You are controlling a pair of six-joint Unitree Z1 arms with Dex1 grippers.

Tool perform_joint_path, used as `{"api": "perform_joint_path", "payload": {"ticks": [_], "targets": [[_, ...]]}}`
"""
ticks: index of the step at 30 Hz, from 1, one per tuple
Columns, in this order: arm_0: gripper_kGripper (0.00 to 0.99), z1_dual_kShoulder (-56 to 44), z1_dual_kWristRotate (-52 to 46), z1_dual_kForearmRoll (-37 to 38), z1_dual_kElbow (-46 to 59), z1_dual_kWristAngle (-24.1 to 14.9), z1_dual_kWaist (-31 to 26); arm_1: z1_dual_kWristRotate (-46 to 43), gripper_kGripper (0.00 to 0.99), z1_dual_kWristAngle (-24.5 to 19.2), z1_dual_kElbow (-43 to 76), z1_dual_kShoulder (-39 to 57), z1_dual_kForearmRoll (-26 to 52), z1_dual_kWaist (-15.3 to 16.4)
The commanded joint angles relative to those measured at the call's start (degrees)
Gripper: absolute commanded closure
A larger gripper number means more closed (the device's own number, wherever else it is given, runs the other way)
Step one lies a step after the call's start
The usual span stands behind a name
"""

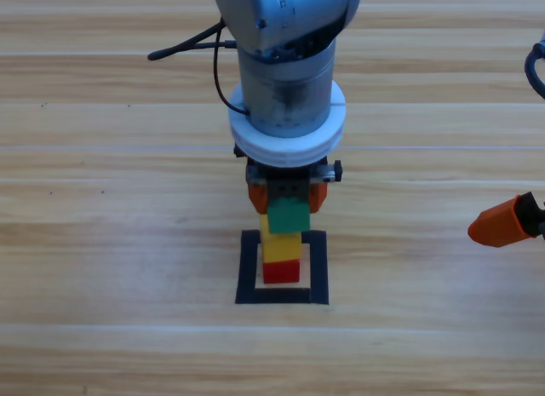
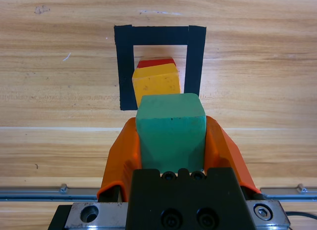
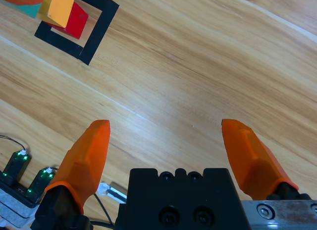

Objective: Stack the blocks in the rectangular block: red at the bottom, yellow in the middle, green on top

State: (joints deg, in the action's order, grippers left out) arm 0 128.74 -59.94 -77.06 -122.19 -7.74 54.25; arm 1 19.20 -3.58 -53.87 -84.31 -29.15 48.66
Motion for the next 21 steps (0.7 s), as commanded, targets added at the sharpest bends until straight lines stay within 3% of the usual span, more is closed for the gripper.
{"api": "perform_joint_path", "payload": {"ticks": [1, 21], "targets": [[0.973, 3.9, -0.5, -0.4, 0.3, -0.7, 1.2, -0.2, 0.001, -0.4, 0.7, -2.4, 0.9, -0.6], [0.973, 4.7, 0.0, -0.4, 0.5, -1.4, 0.9, -0.2, 0.001, -0.3, 0.6, -2.5, 0.9, -0.4]]}}
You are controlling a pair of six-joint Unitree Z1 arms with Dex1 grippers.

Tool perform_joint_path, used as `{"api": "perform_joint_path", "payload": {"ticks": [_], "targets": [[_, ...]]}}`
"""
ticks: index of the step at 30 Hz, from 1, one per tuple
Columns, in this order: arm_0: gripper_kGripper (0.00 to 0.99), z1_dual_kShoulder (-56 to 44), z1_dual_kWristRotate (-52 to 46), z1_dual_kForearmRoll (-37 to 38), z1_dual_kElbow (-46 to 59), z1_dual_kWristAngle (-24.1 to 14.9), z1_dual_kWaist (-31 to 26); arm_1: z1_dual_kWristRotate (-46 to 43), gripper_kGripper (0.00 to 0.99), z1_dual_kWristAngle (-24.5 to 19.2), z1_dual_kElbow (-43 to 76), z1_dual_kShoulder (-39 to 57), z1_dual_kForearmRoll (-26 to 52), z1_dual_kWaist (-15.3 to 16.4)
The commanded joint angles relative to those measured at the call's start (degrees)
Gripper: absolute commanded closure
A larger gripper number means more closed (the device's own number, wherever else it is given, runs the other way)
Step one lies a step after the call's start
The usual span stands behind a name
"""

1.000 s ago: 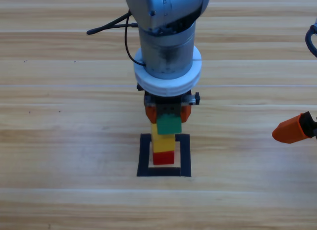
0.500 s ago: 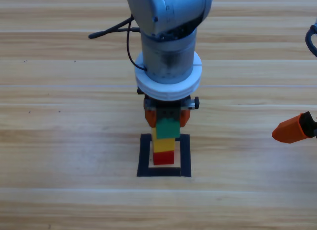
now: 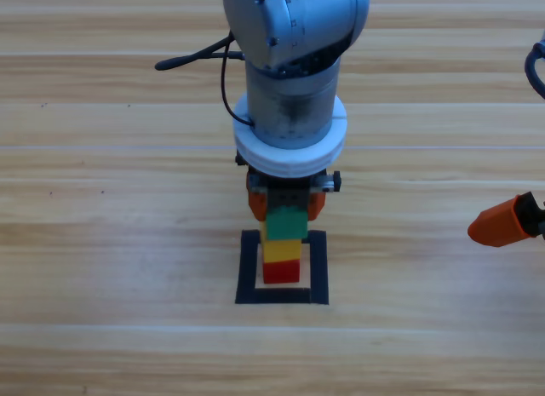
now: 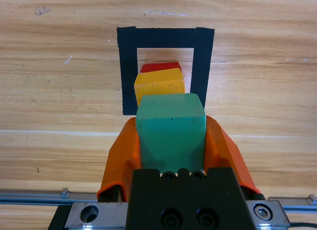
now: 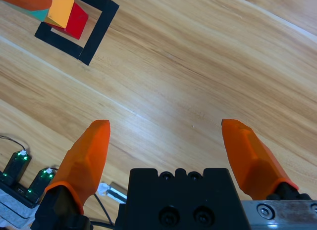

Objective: Stack the blocks in the rectangular block: red at the bottom, yellow in the middle, green on top

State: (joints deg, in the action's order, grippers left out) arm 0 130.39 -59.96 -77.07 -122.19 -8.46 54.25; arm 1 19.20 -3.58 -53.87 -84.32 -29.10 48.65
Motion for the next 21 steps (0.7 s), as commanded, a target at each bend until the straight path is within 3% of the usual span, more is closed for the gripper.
{"api": "perform_joint_path", "payload": {"ticks": [1, 21], "targets": [[0.975, 3.0, 0.1, -0.4, 0.5, -0.7, 0.9, -0.2, 0.001, -0.3, 0.6, -2.5, 0.9, -0.4], [0.973, 2.3, 0.4, -0.7, 0.8, -0.9, 0.5, -0.2, 0.001, -0.5, 0.3, -2.7, 1.0, -0.2]]}}
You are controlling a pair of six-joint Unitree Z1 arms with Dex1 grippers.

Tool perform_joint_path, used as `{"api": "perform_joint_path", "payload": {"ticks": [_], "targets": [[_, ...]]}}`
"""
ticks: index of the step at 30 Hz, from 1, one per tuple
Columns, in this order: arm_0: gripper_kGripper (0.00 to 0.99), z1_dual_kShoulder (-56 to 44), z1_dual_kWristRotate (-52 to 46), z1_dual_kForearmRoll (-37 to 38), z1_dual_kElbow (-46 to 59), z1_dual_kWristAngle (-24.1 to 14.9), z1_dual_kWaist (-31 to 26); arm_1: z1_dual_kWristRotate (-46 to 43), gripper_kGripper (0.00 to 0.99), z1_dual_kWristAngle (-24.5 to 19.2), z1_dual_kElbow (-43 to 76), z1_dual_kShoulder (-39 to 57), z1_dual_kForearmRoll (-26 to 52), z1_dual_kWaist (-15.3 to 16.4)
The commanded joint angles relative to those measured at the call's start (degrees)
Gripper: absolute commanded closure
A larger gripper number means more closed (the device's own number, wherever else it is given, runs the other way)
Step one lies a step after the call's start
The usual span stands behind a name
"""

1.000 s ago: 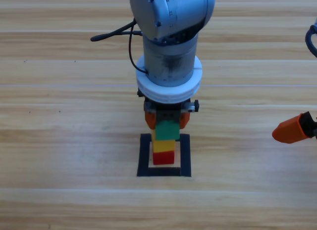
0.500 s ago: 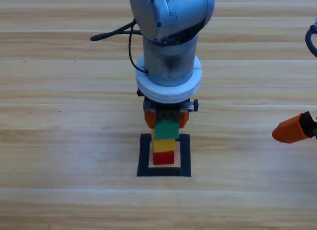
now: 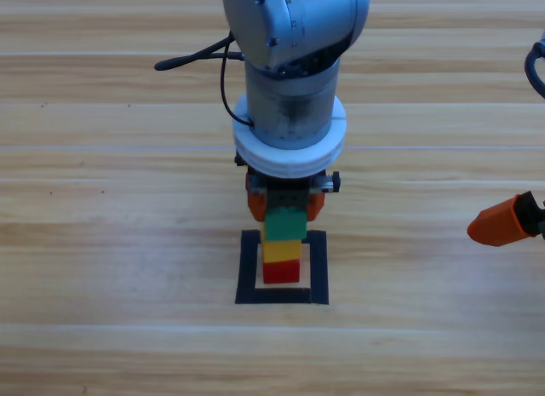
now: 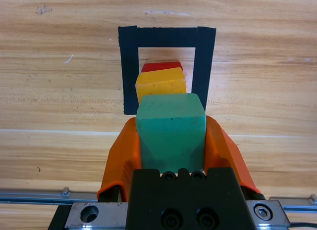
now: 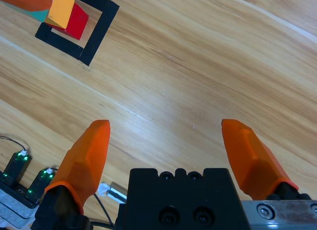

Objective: Stack the blocks in the rectangular block: red at the bottom, yellow in the middle, green on top

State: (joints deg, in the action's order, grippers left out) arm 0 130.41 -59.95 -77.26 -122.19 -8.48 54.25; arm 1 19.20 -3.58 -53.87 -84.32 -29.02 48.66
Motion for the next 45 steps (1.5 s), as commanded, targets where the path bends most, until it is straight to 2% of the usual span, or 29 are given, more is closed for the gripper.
{"api": "perform_joint_path", "payload": {"ticks": [1, 45], "targets": [[0.973, 2.2, 0.4, -0.6, 0.8, -0.8, 0.4, -0.2, 0.001, -0.5, 0.3, -2.7, 0.9, -0.1], [0.972, 4.0, 1.5, -0.6, 0.8, -0.9, -0.6, -0.2, 0.001, -0.5, 0.3, -2.8, 0.9, -0.1]]}}
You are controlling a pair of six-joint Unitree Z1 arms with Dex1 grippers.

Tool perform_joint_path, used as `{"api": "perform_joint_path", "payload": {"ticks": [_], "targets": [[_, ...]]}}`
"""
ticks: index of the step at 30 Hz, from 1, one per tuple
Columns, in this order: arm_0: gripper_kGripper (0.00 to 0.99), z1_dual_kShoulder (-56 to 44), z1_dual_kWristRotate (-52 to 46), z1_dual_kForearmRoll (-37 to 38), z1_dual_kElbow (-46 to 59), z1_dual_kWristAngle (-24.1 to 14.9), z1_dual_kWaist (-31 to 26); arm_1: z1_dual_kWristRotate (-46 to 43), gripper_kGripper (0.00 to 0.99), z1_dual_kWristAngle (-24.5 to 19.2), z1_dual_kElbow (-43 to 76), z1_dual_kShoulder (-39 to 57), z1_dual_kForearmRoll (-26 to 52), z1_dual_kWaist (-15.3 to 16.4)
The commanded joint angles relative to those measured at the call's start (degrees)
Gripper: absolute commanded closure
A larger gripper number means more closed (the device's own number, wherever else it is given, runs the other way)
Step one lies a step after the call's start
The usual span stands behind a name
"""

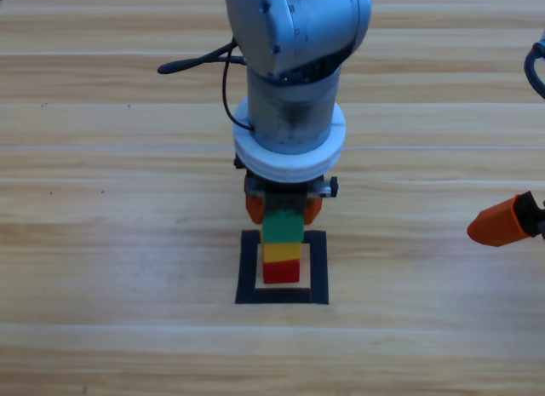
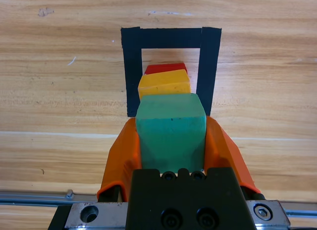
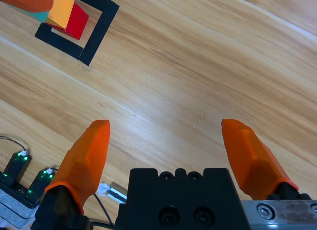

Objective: Stack the blocks in the rectangular block: red at the bottom, yellow in the middle, green on top

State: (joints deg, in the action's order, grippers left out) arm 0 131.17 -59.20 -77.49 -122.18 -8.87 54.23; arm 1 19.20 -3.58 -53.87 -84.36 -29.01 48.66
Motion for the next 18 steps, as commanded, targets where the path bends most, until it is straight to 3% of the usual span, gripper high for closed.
{"api": "perform_joint_path", "payload": {"ticks": [1, 5, 8, 10, 12, 13, 18], "targets": [[0.973, 3.2, 0.8, -0.4, 0.8, -0.5, -0.6, -0.2, 0.001, -0.5, 0.3, -2.7, 0.9, -0.1], [0.961, 3.2, 0.8, -0.4, 0.8, -0.6, -0.6, -0.2, 0.001, -0.5, 0.3, -2.6, 0.9, -0.1], [0.861, 3.1, 0.9, -0.4, 0.2, -0.6, -0.6, -0.2, 0.001, -0.5, 0.3, -2.6, 0.9, -0.1], [0.631, 3.2, 0.9, -0.4, -1.0, -0.6, -0.6, -0.2, 0.001, -0.5, 0.3, -2.6, 0.9, -0.1], [0.102, 3.0, 0.8, -0.4, -1.8, -0.5, -0.5, -0.1, 0.001, -0.6, 0.3, -2.6, 0.9, 0.2], [0.007, 2.5, 0.8, -0.4, -1.7, -0.6, -0.5, -0.1, 0.001, -1.3, 0.3, -2.6, 0.9, 0.6], [0.000, 0.8, 0.5, -0.4, -1.7, -1.2, -0.5, 0.0, 0.001, -3.7, 0.0, -2.6, 0.9, 2.4]]}}
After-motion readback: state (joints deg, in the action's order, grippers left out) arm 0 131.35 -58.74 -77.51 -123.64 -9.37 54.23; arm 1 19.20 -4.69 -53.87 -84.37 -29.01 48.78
